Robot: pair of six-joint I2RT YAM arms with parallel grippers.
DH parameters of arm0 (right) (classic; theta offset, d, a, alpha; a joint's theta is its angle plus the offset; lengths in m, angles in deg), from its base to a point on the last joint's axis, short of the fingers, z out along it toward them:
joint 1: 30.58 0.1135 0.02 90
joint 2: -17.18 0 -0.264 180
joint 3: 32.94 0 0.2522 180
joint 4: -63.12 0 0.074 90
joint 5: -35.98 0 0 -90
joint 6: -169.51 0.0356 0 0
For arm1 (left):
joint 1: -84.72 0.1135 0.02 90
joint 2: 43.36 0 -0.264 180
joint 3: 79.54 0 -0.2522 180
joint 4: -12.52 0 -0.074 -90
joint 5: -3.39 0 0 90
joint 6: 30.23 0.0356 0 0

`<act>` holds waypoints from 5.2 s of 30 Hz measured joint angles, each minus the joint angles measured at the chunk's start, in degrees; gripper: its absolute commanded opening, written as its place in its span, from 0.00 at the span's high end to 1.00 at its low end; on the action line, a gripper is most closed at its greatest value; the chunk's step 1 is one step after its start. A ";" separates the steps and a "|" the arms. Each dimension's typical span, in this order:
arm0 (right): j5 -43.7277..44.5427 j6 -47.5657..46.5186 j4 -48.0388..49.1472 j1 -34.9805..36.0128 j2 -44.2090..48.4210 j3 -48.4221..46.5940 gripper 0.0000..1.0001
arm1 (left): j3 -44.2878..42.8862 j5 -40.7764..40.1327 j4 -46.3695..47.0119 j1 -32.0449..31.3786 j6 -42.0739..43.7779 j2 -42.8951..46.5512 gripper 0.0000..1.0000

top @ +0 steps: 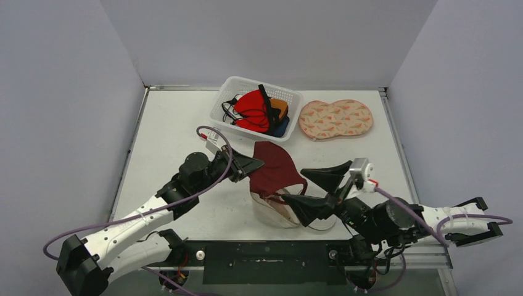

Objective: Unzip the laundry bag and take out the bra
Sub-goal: Pick up the bra from the laundry bag, then place the bra in the bin.

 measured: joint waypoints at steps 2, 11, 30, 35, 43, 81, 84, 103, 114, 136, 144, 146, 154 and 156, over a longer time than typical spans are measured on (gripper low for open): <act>0.26 1.84 3.67 0.00 2.78 0.92 0.10 | 0.63 0.00 0.61 1.95 0.02 1.60 1.00; 2.43 3.10 11.39 -0.04 12.07 9.68 0.10 | -9.40 -1.62 -3.58 10.62 6.58 5.35 1.00; 11.87 11.74 8.87 -0.04 21.33 22.56 0.10 | -33.77 -9.05 -1.14 25.49 22.45 -12.85 1.00; 12.92 14.86 7.10 -0.04 21.35 24.46 0.10 | -35.50 -7.34 7.85 28.06 23.93 -18.60 1.00; 12.96 17.75 4.61 -0.04 17.11 26.18 0.09 | -38.64 -3.13 19.41 30.82 25.24 -28.79 1.00; 21.00 29.49 -9.01 -0.04 23.34 32.22 0.06 | -57.53 7.50 5.73 24.30 38.45 -68.89 1.00; 21.11 30.36 -10.27 -0.04 23.65 32.22 0.06 | -59.10 7.61 2.75 23.54 39.15 -70.66 1.00; 21.42 30.36 -12.79 -0.04 23.76 30.71 0.06 | -61.83 2.71 -9.64 22.97 42.73 -71.19 0.30; 21.40 27.54 -12.39 -0.04 23.30 29.31 0.06 | -54.16 -6.51 -14.27 23.28 46.31 -53.79 0.43; 21.44 26.40 -12.61 -0.04 23.10 29.29 0.06 | -64.13 4.55 -11.19 22.60 39.52 -74.20 0.96; 22.58 26.88 -13.16 -0.04 23.10 29.27 0.10 | -61.57 4.26 -7.48 23.34 38.21 -74.01 0.88; 23.47 27.32 -13.64 -0.04 22.97 28.96 0.10 | -59.82 4.26 -6.93 23.32 37.53 -73.05 0.77; 26.45 27.04 -15.67 -0.04 18.97 22.25 0.10 | -49.59 2.36 -8.37 22.25 35.76 -54.14 0.40; 26.82 26.97 -16.90 -0.04 16.15 19.34 0.08 | -45.09 0.48 -9.16 20.70 35.71 -44.19 0.36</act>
